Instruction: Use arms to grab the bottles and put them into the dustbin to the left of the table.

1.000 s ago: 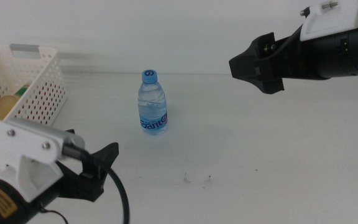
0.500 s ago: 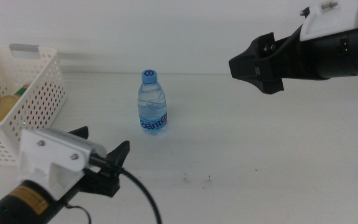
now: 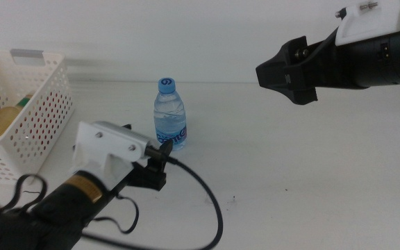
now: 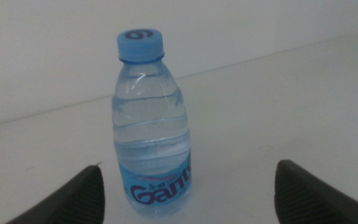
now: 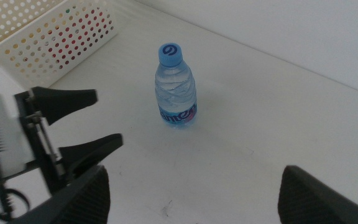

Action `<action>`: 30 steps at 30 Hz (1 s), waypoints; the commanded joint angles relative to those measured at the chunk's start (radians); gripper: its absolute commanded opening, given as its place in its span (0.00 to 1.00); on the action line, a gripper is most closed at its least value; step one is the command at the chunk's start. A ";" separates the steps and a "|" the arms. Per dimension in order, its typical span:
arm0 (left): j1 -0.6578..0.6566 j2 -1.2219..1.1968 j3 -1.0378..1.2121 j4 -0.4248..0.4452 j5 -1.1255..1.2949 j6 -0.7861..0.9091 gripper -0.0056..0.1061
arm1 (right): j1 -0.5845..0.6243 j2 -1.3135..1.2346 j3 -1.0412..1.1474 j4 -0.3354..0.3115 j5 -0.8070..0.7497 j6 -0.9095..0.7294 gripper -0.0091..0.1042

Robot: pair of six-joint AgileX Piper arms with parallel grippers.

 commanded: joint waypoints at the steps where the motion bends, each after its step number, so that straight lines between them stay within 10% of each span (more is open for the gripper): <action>1: 0.024 0.045 -0.040 0.042 -0.024 -0.034 0.89 | -0.002 0.000 -0.009 -0.005 -0.007 -0.003 0.85; 7: 0.109 0.183 -0.153 0.194 -0.037 -0.109 0.89 | -0.002 0.000 -0.009 -0.005 -0.007 -0.003 0.85; 30: 0.141 0.543 -0.521 0.188 -0.021 -0.116 0.89 | -0.002 0.000 -0.009 -0.005 -0.007 -0.003 0.85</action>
